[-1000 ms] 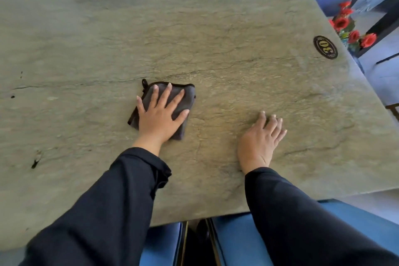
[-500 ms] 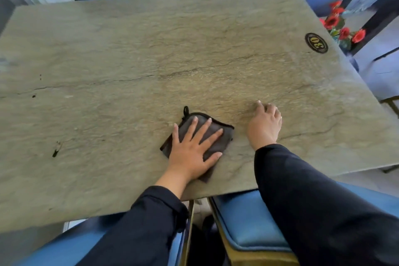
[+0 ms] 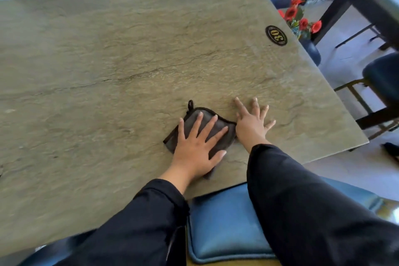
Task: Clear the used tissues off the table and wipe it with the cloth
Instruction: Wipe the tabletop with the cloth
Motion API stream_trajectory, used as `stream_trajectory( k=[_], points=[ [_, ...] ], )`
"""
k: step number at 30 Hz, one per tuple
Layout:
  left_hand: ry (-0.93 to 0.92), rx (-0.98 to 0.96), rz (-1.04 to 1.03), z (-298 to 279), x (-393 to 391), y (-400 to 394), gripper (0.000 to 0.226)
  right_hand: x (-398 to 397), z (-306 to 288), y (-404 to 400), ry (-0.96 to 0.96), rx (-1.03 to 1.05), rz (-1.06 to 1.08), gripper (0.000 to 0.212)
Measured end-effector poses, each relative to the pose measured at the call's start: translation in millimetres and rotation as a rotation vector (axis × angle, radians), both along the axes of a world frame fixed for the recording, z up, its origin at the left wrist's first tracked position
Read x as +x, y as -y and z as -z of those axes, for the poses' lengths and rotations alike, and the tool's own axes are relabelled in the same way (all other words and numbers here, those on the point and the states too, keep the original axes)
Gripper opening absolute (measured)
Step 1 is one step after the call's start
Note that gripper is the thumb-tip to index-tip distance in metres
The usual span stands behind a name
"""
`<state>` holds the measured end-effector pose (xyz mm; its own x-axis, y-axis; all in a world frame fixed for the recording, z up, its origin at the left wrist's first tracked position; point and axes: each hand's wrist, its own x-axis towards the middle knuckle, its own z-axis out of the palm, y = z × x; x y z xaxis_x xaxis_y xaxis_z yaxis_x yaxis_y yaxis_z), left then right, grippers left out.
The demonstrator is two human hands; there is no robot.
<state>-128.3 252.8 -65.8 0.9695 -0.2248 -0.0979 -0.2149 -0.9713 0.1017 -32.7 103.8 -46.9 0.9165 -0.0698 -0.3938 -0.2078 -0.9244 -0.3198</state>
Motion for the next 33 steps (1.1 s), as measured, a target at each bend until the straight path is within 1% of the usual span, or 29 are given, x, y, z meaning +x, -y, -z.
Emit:
stream_trajectory(
  k=[4,5,6,7,9,11,13,15,17,19,20,21,22,24,26,27,29,33],
  points=[
    [0.038,0.002,0.348,0,-38,-36,0.060,-2,-3,0,0.017,0.002,0.002,0.050],
    [0.039,0.018,0.400,0,-42,-51,0.059,-4,-5,-3,0.019,-0.015,0.008,0.050],
    [0.034,0.036,0.403,0,-43,-67,0.059,-7,-7,-9,0.017,-0.031,0.019,0.051],
    [0.026,0.051,0.354,-2,-42,-81,0.058,-11,-9,-16,0.012,-0.045,0.037,0.052],
    [-0.007,0.046,0.132,-4,-34,-101,0.059,-21,-12,-36,0.009,-0.056,0.067,0.056],
    [-0.046,0.042,-0.099,-7,-29,-102,0.061,-34,-14,-58,0.024,-0.054,0.074,0.059],
    [-0.058,0.049,-0.182,-9,-34,-91,0.062,-48,-16,-79,0.023,-0.030,0.097,0.061],
    [-0.070,0.037,-0.113,-9,-52,-83,0.063,-64,-17,-97,0.015,0.024,0.144,0.060],
    [-0.026,0.010,0.063,-7,-80,-91,0.062,-78,-17,-112,0.026,0.080,0.185,0.056],
    [0.004,0.009,0.240,-6,-102,-118,0.060,-88,-16,-124,0.049,0.107,0.228,0.052],
    [0.011,0.020,0.283,-6,-106,-137,0.059,-93,-16,-130,0.058,0.114,0.249,0.051],
    [0.010,0.031,0.270,-7,-107,-155,0.058,-97,-16,-137,0.069,0.120,0.260,0.051],
    [0.005,0.036,0.200,-8,-105,-173,0.058,-102,-16,-145,0.086,0.123,0.256,0.051],
    [-0.011,0.040,-0.018,-9,-97,-200,0.059,-113,-14,-165,0.126,0.123,0.208,0.052],
    [-0.042,0.055,-0.185,-9,-91,-209,0.060,-124,-9,-185,0.156,0.120,0.134,0.055],
    [-0.053,0.061,-0.211,-9,-93,-207,0.060,-128,-5,-192,0.167,0.109,0.096,0.056],
    [-0.050,0.070,-0.168,-9,-105,-198,0.062,-136,3,-197,0.208,0.064,0.037,0.057],
    [0.045,0.072,0.158,-4,-144,-206,0.063,-145,17,-193,0.339,0.025,-0.023,0.053]
  ],
)
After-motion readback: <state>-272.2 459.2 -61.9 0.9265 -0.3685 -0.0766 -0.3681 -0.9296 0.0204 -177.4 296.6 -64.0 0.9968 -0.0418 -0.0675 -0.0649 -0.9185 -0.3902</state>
